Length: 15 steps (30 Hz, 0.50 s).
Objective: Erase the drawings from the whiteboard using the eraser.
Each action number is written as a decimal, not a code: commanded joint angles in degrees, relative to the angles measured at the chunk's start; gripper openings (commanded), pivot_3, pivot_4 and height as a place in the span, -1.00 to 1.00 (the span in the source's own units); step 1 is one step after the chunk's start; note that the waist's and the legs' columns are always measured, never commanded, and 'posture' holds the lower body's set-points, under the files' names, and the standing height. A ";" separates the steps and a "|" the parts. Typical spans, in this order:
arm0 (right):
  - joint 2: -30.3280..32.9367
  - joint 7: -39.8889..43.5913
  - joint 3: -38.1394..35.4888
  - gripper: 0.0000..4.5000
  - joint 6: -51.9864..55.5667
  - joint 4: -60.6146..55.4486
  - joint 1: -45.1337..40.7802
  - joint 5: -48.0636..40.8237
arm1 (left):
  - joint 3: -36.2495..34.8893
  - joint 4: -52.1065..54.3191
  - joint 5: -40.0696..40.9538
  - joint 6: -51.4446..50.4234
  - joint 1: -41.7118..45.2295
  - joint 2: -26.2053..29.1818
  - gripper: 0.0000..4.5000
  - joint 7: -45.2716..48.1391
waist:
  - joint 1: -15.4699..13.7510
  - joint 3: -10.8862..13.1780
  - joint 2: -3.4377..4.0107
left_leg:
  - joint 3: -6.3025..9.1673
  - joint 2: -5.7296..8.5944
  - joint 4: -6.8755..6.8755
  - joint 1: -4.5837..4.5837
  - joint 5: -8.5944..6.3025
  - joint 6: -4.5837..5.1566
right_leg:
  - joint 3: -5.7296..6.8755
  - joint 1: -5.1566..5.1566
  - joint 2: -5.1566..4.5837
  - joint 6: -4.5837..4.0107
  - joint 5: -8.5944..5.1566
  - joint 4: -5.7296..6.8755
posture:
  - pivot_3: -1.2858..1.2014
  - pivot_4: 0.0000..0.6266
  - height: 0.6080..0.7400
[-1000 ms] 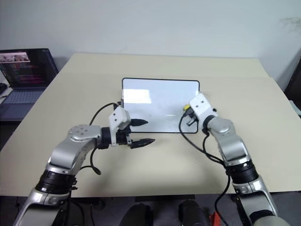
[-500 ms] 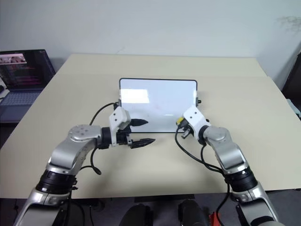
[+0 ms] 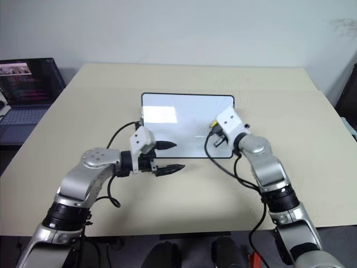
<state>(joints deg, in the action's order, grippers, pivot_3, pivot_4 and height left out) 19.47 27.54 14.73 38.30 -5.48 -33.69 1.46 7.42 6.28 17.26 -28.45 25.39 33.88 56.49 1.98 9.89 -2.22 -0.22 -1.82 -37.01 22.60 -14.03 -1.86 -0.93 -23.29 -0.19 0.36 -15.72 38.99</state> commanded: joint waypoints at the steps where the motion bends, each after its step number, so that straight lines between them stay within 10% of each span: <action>1: -0.05 0.30 0.37 -0.93 1.20 -0.99 0.24 0.23 | -1.10 2.10 1.10 0.11 0.40 -0.05 1.00 -0.37 | -0.02 0.00 0.00 | 0.00 0.00 -0.01 0.00 0.00 0.00 | 0.01 0.00 0.00 0.02 -0.01 0.00 | 0.03 -0.52 1.00; 15: 0.27 -1.24 -7.63 -0.99 6.02 -12.28 1.74 -3.48 | -1.20 0.61 1.63 0.56 1.68 -0.31 1.00 -0.50 | -0.21 0.02 0.03 | 0.04 0.01 0.00 0.22 -0.01 -0.01 | 0.05 -0.15 -0.03 -0.01 0.01 -0.03 | 0.03 -0.52 1.00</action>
<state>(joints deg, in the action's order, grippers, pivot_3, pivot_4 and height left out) 19.49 26.99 9.29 43.54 -13.53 -32.10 -1.27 7.41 6.14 17.93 -28.45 25.71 33.60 55.76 1.77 9.91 -2.19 -0.17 -1.81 -37.00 22.83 -14.03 -1.87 -0.87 -23.45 -0.22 0.35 -15.73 38.96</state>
